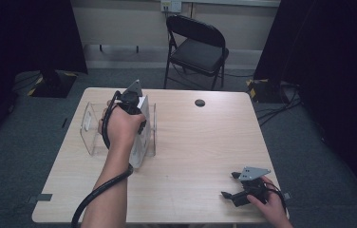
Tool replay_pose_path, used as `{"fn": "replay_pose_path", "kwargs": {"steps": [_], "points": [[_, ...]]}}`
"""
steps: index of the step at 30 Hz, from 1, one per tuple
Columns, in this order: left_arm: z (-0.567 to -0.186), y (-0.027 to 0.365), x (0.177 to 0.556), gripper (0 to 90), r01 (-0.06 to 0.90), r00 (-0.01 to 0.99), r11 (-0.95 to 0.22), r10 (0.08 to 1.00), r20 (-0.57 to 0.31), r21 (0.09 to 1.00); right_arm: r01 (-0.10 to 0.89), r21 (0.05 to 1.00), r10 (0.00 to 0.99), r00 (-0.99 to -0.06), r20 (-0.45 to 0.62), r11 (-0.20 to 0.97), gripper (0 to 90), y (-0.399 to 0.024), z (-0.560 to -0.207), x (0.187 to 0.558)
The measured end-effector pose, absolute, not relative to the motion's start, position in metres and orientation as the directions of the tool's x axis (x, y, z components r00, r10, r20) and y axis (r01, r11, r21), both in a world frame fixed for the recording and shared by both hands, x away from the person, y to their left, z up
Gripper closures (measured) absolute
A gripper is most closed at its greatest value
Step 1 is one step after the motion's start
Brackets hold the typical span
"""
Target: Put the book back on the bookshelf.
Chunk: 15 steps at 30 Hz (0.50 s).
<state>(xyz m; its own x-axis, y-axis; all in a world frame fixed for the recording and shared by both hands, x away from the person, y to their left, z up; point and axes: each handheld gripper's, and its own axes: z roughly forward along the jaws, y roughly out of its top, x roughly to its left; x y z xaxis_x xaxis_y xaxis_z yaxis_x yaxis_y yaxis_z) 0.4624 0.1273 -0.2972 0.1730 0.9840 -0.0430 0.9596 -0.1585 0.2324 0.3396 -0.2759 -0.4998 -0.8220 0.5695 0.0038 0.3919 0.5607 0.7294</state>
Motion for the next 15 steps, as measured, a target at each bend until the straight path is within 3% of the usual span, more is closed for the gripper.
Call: {"fn": "replay_pose_path", "kwargs": {"steps": [15], "points": [[-0.3015,0.122,0.4689,53.4,0.956,0.175,-0.159,0.983,-0.047,0.245,0.394,0.728,0.57,-0.821,0.006,0.561,12.0,-0.2759,-0.4998,0.3394]]}}
